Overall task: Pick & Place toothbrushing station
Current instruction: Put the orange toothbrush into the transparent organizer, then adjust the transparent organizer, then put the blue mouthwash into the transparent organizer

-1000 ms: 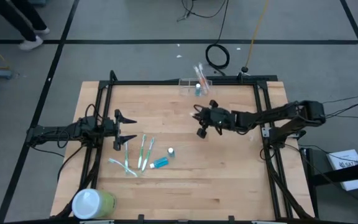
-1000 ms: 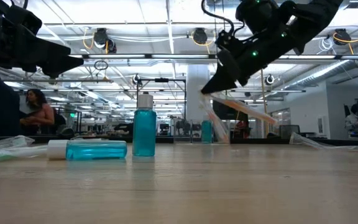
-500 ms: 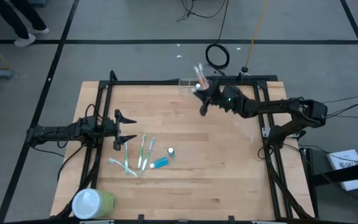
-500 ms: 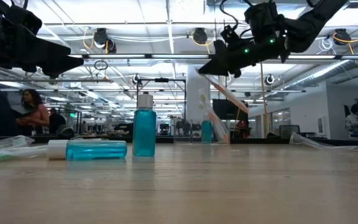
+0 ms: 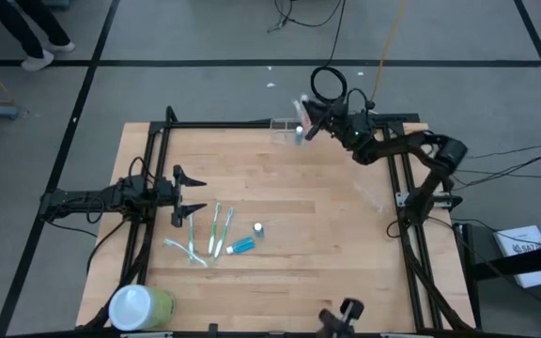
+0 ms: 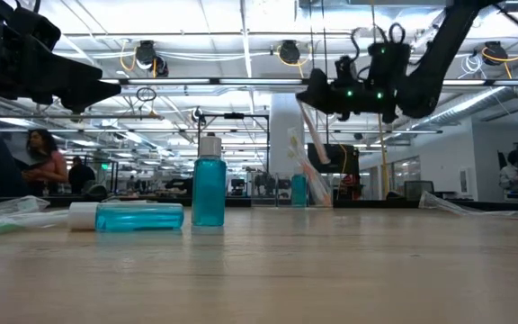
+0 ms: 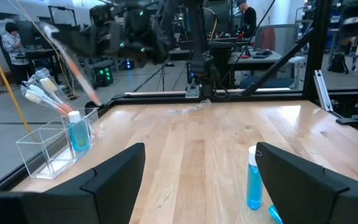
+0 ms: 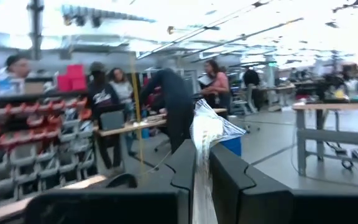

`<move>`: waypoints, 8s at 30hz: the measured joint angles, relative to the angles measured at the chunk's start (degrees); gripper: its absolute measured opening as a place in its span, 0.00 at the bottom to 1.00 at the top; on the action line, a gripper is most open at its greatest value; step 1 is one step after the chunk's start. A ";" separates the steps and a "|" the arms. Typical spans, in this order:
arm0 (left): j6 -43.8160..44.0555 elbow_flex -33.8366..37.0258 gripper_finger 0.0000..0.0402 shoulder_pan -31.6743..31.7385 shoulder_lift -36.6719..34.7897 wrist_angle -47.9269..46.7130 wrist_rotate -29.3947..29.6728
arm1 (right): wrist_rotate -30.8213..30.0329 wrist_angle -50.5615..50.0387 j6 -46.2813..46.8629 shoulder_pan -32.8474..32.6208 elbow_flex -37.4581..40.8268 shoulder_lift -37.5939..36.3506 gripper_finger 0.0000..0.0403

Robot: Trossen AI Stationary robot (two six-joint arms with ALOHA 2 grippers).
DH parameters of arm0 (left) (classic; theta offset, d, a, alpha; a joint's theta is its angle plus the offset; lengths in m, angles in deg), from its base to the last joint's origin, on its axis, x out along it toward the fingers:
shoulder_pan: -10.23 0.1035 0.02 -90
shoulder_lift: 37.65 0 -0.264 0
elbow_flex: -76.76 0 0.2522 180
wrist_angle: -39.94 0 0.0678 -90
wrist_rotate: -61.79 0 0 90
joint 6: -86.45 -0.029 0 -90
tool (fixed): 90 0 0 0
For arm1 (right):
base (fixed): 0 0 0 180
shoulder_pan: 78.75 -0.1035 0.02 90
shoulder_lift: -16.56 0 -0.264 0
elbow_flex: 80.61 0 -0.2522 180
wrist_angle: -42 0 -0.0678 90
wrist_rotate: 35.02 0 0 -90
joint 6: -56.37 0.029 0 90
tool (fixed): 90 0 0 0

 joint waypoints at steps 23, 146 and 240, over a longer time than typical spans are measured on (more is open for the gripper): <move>0.00 0.00 0.77 0.00 0.00 0.02 0.00 | -0.02 1.05 5.30 5.38 -2.06 8.52 0.05; 0.00 0.02 0.77 0.00 -0.02 0.00 -0.02 | 0.85 -36.97 1.22 -1.19 -4.34 -4.67 0.30; 6.56 0.02 0.77 0.00 -0.01 4.89 -0.83 | 26.96 -39.91 1.38 -18.00 24.20 -38.24 0.26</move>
